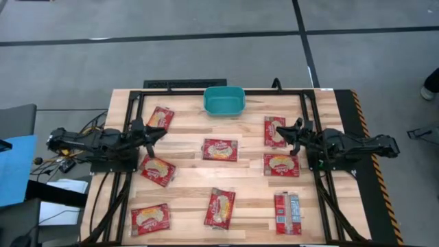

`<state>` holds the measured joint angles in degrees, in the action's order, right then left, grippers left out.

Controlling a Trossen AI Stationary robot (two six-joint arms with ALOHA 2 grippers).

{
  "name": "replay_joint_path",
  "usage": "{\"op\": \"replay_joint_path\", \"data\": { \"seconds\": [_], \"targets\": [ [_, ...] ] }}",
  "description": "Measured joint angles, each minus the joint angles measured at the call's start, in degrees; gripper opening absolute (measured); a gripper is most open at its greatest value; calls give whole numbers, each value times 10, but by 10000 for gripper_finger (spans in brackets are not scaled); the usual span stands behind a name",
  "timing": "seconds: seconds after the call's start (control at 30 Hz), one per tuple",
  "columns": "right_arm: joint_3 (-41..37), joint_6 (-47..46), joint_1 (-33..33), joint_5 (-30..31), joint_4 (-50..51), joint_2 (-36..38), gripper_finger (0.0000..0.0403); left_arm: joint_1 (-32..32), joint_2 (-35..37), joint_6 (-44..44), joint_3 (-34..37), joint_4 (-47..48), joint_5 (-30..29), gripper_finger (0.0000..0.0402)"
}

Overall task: Sort popcorn bags into baskets
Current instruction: Put the red popcorn bag into the blue bin

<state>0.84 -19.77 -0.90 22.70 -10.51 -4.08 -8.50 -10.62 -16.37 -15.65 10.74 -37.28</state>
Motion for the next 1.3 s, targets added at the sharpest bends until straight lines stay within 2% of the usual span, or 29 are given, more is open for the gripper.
{"op": "replay_joint_path", "data": {
  "seconds": [0.2,0.37,0.43,0.53,0.6,0.83,1.0,1.13,1.3],
  "targets": [
    [0,21,10,2,-49,-49,96,61,-118,-23,-79,98,-38,161],
    [0,1,33,54,-88,-90,132,174,-218,-51,-152,192,-49,201],
    [0,-13,47,76,-98,-103,144,234,-259,-55,-177,205,-7,207],
    [0,-27,69,75,-98,-120,157,321,-318,-47,-205,207,84,208],
    [0,-29,75,74,-97,-132,163,365,-356,-44,-216,204,123,208],
    [0,-48,70,72,-97,-177,168,476,-461,-6,-237,197,134,208],
    [0,-87,50,72,-95,-209,163,543,-524,10,-243,191,217,208],
    [0,-107,35,73,-95,-233,160,577,-580,21,-243,189,252,208],
    [0,-131,27,74,-97,-252,161,590,-653,43,-243,190,285,208]
  ]
}}
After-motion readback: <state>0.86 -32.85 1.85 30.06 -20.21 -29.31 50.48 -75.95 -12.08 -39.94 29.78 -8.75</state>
